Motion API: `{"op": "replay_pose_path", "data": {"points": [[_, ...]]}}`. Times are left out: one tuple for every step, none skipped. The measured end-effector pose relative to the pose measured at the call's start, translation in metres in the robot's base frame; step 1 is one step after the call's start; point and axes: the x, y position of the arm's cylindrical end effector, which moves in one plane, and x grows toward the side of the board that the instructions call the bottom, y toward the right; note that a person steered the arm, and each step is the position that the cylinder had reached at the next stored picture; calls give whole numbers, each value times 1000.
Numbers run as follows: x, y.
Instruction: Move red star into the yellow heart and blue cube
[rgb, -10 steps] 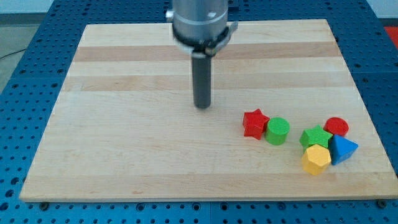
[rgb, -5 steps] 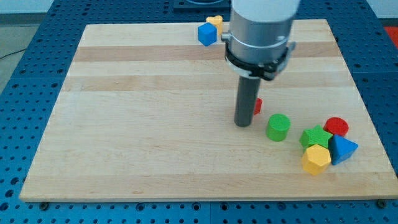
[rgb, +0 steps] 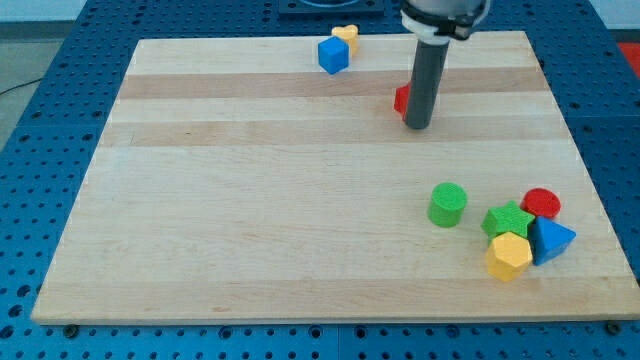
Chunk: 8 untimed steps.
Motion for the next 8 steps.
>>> {"op": "replay_pose_path", "data": {"points": [[-31, 0], [-56, 0], [-70, 4], [-75, 10], [-84, 15], [-97, 2], [-103, -5], [-103, 0]]}}
